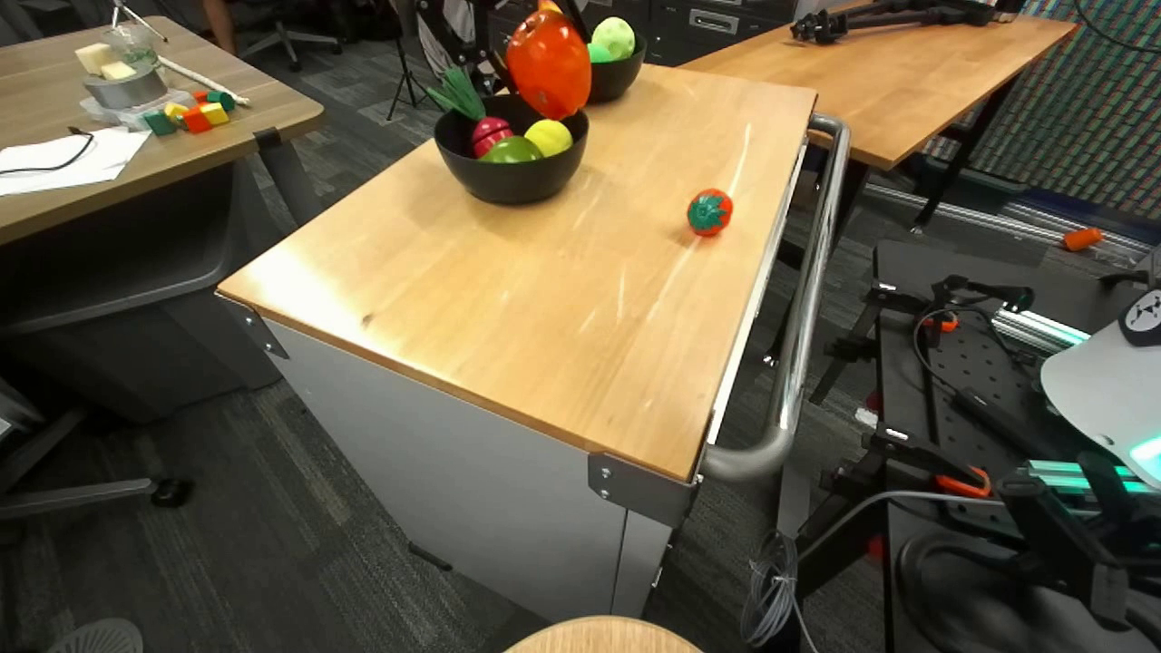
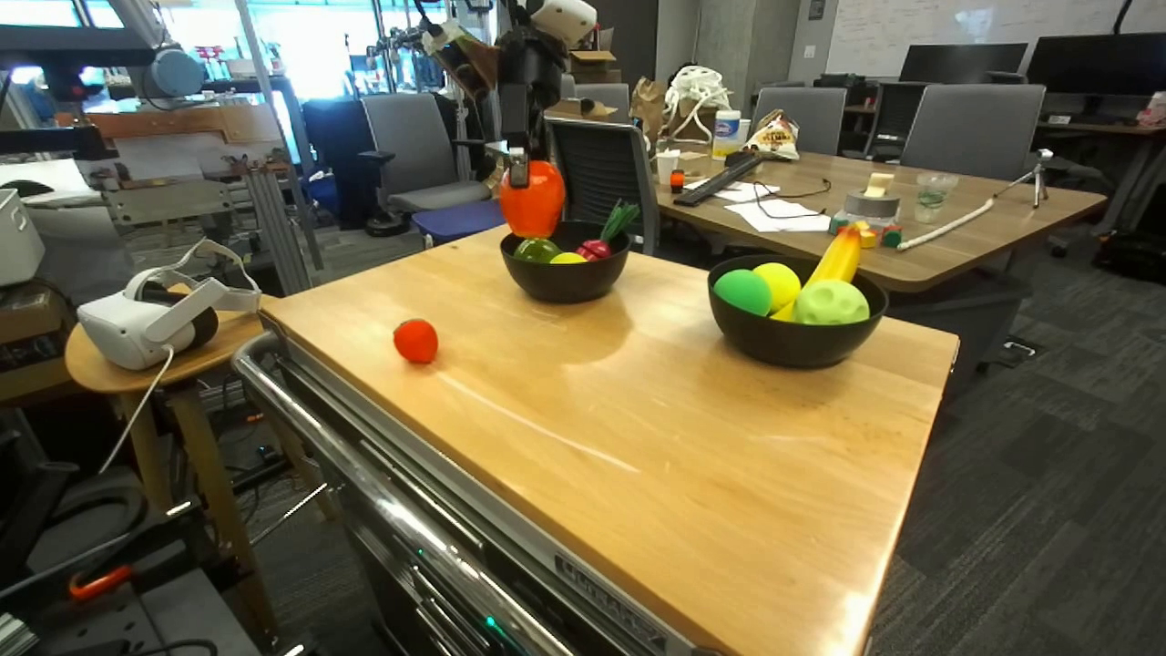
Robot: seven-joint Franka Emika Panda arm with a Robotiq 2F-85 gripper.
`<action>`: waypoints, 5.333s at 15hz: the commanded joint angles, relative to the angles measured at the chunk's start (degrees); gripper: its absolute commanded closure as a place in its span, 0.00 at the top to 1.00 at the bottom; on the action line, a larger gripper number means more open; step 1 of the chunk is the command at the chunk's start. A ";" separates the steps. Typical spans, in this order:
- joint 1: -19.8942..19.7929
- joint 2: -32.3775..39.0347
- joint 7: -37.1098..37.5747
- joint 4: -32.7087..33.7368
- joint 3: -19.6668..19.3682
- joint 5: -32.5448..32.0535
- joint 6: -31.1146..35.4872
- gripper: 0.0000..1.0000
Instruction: Pick up all the fruit plush toy from the table and put them in the two black bowl
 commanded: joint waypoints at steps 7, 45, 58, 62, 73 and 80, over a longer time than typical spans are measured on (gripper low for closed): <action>0.34 18.04 1.02 27.11 -1.87 0.78 -12.25 0.59; 11.96 4.27 -2.94 24.67 -0.95 -10.42 10.39 1.00; 9.28 -15.99 -25.93 6.12 7.91 -5.22 19.70 1.00; 6.94 -24.18 -23.17 -4.07 7.85 4.19 15.61 1.00; 2.33 -32.96 -18.75 -20.20 7.02 6.94 3.59 1.00; 1.92 -30.96 -19.11 -19.03 8.11 6.75 -2.21 1.00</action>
